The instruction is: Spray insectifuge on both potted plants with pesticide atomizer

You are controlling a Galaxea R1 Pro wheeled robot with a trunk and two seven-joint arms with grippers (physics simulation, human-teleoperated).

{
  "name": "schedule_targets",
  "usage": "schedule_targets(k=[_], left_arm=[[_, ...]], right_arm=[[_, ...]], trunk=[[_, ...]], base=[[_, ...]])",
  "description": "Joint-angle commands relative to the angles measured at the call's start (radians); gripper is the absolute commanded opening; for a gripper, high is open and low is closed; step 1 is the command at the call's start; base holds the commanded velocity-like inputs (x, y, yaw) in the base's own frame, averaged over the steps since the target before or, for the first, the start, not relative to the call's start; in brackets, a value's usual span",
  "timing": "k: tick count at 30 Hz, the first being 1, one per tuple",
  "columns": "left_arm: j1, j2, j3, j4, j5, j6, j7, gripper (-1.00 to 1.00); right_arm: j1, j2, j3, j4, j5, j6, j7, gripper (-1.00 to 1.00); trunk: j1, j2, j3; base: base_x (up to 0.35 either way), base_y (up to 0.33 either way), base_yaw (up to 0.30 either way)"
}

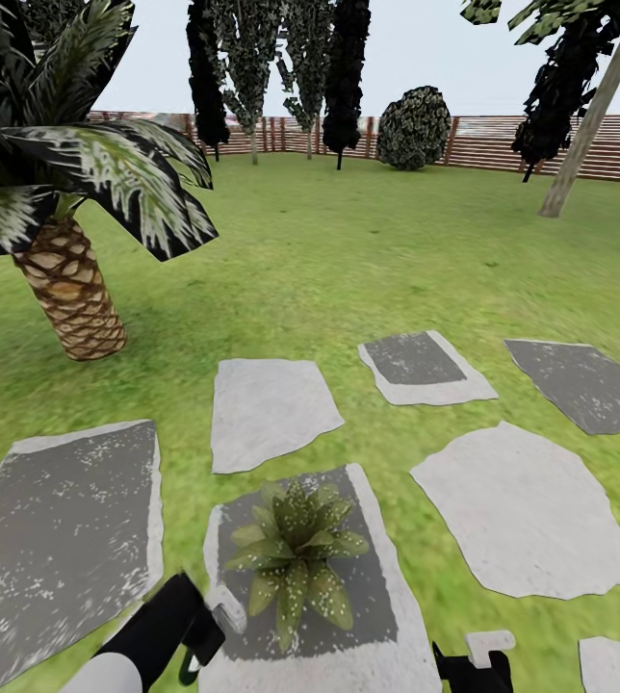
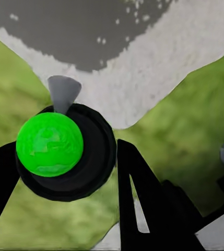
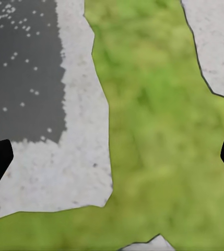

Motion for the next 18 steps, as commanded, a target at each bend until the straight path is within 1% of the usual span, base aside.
schedule_targets(k=[1,3,6,7,8,9,10,12,15,18], left_arm=[[0.000,0.000,-0.005,0.006,-0.008,0.004,-0.006,-1.00],[0.001,0.004,-0.019,0.020,-0.007,0.006,-0.005,-1.00],[0.002,0.010,-0.024,0.025,-0.008,0.010,-0.003,-1.00],[0.002,0.012,-0.024,0.026,-0.024,0.015,-0.002,-1.00],[0.002,0.011,-0.023,0.026,-0.047,0.018,-0.001,-1.00],[0.002,0.011,-0.022,0.025,-0.066,0.019,0.000,-1.00],[0.002,0.010,-0.022,0.025,-0.078,0.020,0.001,-1.00],[0.002,0.008,-0.021,0.025,-0.086,0.021,0.001,-1.00],[0.002,0.006,-0.022,0.024,-0.089,0.022,0.001,-1.00],[0.002,0.001,-0.025,0.019,-0.091,0.022,0.001,-1.00]], right_arm=[[-0.001,0.000,-0.008,0.001,0.002,-0.004,0.007,1.00],[-0.001,0.000,-0.008,0.000,0.002,-0.004,0.007,1.00],[-0.001,0.000,-0.008,0.000,0.002,-0.004,0.007,1.00],[-0.001,0.000,-0.009,0.000,0.002,-0.004,0.007,1.00],[-0.001,0.000,-0.008,0.000,0.002,-0.004,0.007,1.00],[-0.001,0.000,-0.008,0.000,0.002,-0.004,0.007,1.00],[-0.001,0.000,-0.008,0.000,0.002,-0.004,0.007,1.00],[-0.001,0.000,-0.009,0.000,0.002,-0.004,0.007,1.00],[-0.001,0.000,-0.009,0.000,0.002,-0.004,0.007,1.00],[-0.001,0.000,-0.009,-0.001,0.002,-0.004,0.007,1.00]], trunk=[[0.000,0.000,-0.001],[0.000,0.000,-0.001],[0.000,0.000,-0.001],[0.000,0.000,-0.001],[0.000,0.000,-0.001],[0.000,0.000,-0.001],[0.000,0.000,-0.001],[0.000,0.000,-0.001],[0.000,0.000,-0.001],[0.000,0.000,-0.001]], base=[[0.000,0.000,0.000],[0.000,0.000,0.000],[0.000,0.000,0.000],[-0.095,0.040,-0.025],[-0.180,0.118,-0.137],[-0.226,0.167,-0.215],[-0.249,0.193,-0.255],[-0.224,0.215,-0.277],[-0.085,0.178,-0.292],[-0.009,0.024,-0.100]])
